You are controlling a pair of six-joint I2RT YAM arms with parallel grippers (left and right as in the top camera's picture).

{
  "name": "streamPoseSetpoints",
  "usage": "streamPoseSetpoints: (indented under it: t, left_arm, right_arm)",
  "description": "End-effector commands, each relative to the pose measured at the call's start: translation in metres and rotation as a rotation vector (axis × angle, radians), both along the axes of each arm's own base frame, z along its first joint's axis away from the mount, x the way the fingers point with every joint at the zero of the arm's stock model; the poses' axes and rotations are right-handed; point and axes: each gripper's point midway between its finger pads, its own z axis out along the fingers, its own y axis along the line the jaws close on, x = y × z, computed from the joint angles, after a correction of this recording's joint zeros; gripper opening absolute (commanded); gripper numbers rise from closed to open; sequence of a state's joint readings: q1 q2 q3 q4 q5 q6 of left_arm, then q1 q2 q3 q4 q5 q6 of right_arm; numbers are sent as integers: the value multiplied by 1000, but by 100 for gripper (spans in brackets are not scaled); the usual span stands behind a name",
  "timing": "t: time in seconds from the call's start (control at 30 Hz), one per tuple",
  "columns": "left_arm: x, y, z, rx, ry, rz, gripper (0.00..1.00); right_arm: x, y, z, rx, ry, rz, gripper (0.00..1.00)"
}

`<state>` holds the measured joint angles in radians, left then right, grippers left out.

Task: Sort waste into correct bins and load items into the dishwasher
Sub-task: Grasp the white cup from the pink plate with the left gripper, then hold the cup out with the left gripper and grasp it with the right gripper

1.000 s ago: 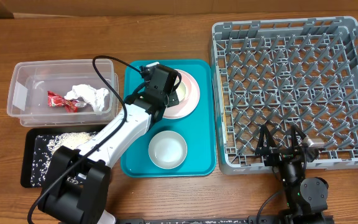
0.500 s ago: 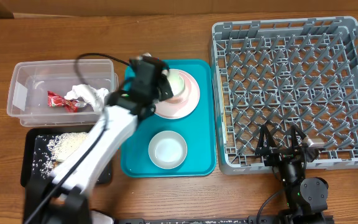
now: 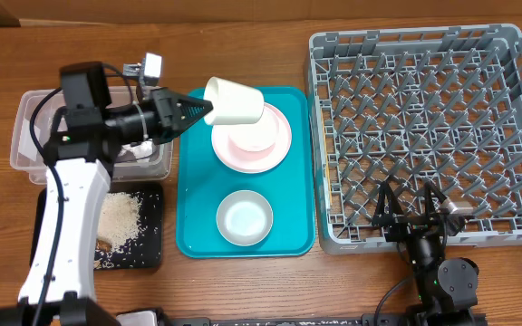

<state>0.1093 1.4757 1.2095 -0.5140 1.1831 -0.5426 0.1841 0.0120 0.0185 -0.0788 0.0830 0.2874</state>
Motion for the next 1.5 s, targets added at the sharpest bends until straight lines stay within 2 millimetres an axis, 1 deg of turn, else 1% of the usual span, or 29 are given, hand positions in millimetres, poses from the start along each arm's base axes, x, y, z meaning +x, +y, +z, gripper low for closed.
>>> streamPoseSetpoints:
  t: [0.0, 0.2, 0.3, 0.33, 0.37, 0.4, 0.43, 0.47, 0.53, 0.7, 0.77, 0.83, 0.87, 0.93, 1.0, 1.07, 1.1, 1.2, 1.47]
  left_arm:
    - [-26, -13, 23, -194, -74, -222, 4]
    - [-29, -19, 21, -259, -58, -286, 4]
    - [-32, -21, 23, -271, -63, -300, 4]
    - [-32, -21, 23, -271, -63, -302, 4]
    - [-32, -21, 23, -272, -62, -302, 4]
    - [-33, -22, 23, -272, -62, -305, 4]
    - [-33, -23, 23, -272, -61, -308, 4]
    - [-33, -24, 23, -272, -61, -309, 4]
    - [-34, -26, 23, -272, -59, -317, 4]
    - [-41, -40, 23, -273, -58, -360, 4]
    - [-45, -48, 23, -273, -55, -386, 4]
    - [-50, -57, 23, -274, -52, -414, 4]
    - [-52, -61, 23, -274, -51, -426, 4]
    - [-57, -70, 23, -275, -47, -454, 4]
    - [-62, -77, 23, -276, -43, -480, 4]
    - [-67, -85, 23, -277, -40, -505, 4]
    - [-70, -89, 23, -277, -38, -519, 4]
    - [-78, -99, 23, -278, -36, -554, 4]
    - [-93, -119, 25, -277, -55, -629, 4]
  right_arm:
    - [0, 1, -2, -2, -4, 5, 100]
    - [-3, 17, -4, 2, 7, 99, 100]
    - [-7, 33, 1, 62, -1, 194, 100]
    - [-11, 43, 8, 96, -20, 259, 100]
    - [-15, 53, 13, 95, -39, 319, 100]
    - [-23, 66, 21, 94, -66, 410, 100]
    - [-27, 71, 27, 118, -68, 447, 100]
    - [-29, 72, 31, 137, -62, 455, 100]
    - [-34, 71, 46, 188, -37, 454, 100]
    - [-53, 67, 103, 205, 21, 449, 99]
    - [-57, 67, 120, 207, 77, 444, 100]
    - [-58, 68, 131, 210, 153, 443, 100]
    - [-59, 72, 135, 212, 191, 467, 100]
    - [-65, 88, 145, 222, 252, 569, 100]
    - [-75, 110, 156, 237, 289, 734, 100]
    - [-87, 131, 170, 242, 279, 930, 100]
    - [-92, 139, 173, 244, 281, 1012, 100]
    - [-101, 149, 176, 250, 293, 1140, 100]
    - [-74, 153, 173, 249, 294, 1126, 99]
